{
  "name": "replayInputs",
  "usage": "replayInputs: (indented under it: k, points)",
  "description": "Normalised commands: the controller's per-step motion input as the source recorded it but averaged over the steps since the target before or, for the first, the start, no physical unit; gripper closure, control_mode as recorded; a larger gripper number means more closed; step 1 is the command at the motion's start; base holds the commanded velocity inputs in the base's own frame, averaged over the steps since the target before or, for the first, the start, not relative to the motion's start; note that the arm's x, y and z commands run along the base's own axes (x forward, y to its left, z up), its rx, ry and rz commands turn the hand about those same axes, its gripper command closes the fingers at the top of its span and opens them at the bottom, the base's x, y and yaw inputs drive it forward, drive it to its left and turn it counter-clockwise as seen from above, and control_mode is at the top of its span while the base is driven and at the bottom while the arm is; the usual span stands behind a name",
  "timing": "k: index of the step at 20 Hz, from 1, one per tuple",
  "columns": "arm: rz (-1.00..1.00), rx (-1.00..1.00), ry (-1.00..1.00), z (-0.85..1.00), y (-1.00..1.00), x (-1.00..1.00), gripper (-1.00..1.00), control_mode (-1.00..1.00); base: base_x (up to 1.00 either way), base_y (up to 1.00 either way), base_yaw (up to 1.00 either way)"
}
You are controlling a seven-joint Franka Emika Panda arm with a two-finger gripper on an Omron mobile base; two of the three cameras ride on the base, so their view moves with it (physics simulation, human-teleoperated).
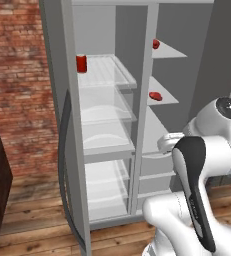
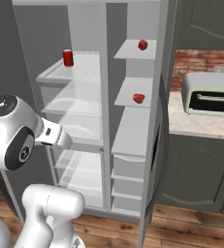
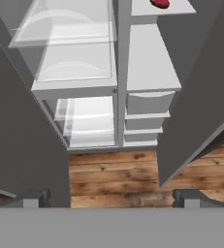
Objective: There's a steak in the fridge that needs to be moved to the freezer for freezing. Pick up the steak from the fridge, place it on any shelf in the freezer, and close the fridge and freezer doors when done.
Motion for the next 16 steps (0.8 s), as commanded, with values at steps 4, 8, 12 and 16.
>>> replayInputs:
  k: [4, 8, 12, 16]
  points:
    - [0.01, 0.00, -0.09, 0.00, -0.42, -0.09, -1.00, -1.00, 0.00, 0.00, 0.00]
    - [0.00, 0.00, -0.16, 0.00, -0.58, -0.16, -1.00, -1.00, 0.00, 0.00, 0.00]
    - [0.03, 0.00, -0.24, 0.00, -0.80, -0.24, -1.00, -1.00, 0.00, 0.00, 0.00]
    - [0.02, 0.00, -0.26, 0.00, -0.82, -0.08, -1.00, -1.00, 0.00, 0.00, 0.00]
